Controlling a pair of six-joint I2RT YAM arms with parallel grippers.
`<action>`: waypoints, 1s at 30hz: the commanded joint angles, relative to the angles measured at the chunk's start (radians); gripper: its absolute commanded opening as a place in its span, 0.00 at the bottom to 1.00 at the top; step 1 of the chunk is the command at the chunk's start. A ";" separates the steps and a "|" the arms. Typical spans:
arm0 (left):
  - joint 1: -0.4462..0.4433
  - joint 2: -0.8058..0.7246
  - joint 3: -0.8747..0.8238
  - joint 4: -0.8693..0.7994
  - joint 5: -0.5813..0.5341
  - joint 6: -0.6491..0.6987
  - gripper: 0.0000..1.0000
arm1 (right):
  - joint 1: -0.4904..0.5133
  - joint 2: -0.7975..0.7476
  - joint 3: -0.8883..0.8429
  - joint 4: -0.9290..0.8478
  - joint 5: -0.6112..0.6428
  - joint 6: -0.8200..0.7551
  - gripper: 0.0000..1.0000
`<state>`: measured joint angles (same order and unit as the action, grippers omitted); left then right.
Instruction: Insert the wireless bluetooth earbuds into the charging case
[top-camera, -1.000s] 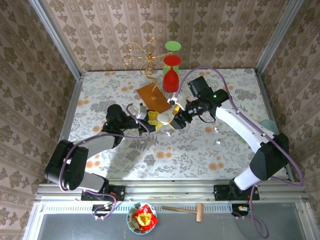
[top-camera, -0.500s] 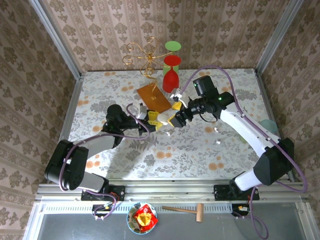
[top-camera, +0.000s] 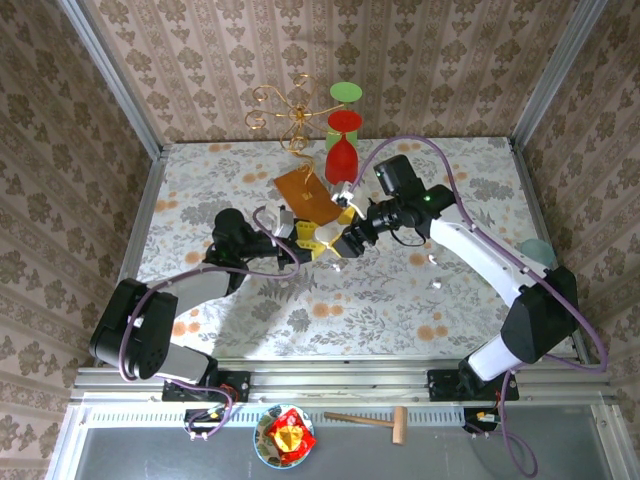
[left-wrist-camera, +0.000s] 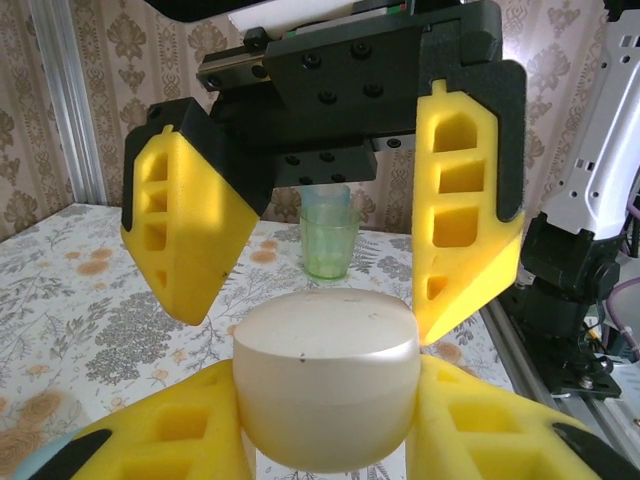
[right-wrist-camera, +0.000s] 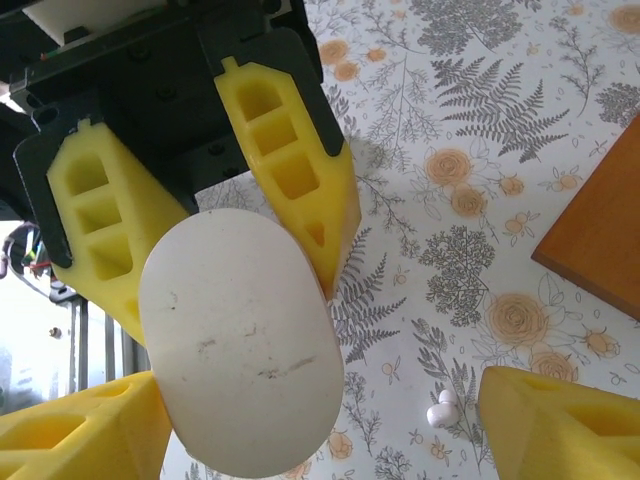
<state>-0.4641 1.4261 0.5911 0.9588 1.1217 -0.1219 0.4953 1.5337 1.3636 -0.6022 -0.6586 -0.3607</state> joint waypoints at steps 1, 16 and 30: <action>-0.009 -0.004 0.023 0.035 0.049 -0.012 0.21 | -0.038 -0.018 -0.001 0.059 0.069 0.071 0.79; -0.011 -0.009 0.007 0.054 0.052 -0.010 0.21 | -0.081 -0.012 0.004 0.115 0.135 0.166 0.77; -0.008 -0.018 -0.003 0.060 0.007 -0.002 0.21 | -0.082 -0.078 -0.044 0.100 -0.086 0.088 0.80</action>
<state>-0.4652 1.4258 0.5896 0.9600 1.1034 -0.1314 0.4175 1.5055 1.3457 -0.5030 -0.6437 -0.2329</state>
